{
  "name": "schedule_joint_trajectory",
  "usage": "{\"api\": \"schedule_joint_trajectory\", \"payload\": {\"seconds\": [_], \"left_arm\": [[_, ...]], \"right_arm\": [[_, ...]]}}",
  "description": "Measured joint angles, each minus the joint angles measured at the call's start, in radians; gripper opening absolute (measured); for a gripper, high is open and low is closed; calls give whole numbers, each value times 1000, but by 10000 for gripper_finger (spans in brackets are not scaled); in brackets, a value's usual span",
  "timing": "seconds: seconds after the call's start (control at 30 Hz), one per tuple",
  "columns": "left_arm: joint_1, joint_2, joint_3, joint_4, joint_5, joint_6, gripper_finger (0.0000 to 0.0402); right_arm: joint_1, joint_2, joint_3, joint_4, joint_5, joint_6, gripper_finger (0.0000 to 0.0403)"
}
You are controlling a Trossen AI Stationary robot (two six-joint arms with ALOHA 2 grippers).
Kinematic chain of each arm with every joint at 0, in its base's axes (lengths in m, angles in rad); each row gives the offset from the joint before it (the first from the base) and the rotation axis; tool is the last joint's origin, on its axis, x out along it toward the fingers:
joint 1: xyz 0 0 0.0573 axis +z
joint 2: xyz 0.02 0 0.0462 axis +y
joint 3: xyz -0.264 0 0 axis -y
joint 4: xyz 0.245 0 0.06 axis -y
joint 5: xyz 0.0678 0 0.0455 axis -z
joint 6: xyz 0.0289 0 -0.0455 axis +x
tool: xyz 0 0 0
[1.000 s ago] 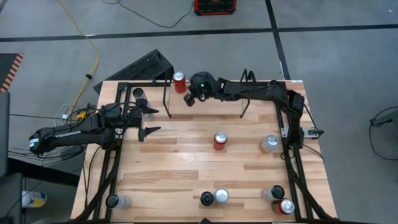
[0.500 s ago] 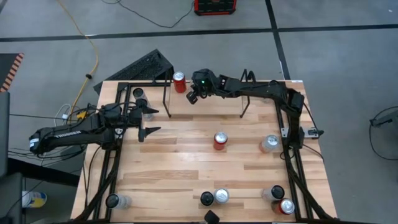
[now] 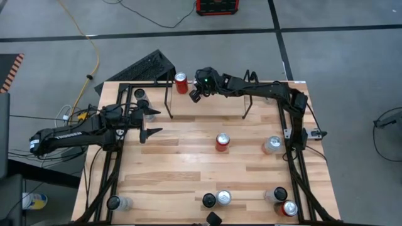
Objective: Place canned beverage on shelf
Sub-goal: Put the top left pink white soda can on the shelf
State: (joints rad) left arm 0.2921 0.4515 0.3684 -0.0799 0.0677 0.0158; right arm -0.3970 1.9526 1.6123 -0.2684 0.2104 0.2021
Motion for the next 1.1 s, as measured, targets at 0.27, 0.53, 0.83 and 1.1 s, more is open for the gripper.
{"api": "schedule_joint_trajectory", "payload": {"seconds": [0.27, 0.53, 0.83, 1.1], "left_arm": [[0, 0, 0, 0, 0, 0, 369], [0, 0, 0, -6, -1, -1, 369], [1, 0, 0, -3, -3, 5, 369], [1, 0, 0, -5, -3, 3, 369]], "right_arm": [[6, 35, -1, -10, -6, -24, 21], [13, 90, 1, 48, 37, -13, 21], [6, 90, 0, 92, 85, 37, 21], [2, 89, 0, 110, 82, 58, 21]]}}
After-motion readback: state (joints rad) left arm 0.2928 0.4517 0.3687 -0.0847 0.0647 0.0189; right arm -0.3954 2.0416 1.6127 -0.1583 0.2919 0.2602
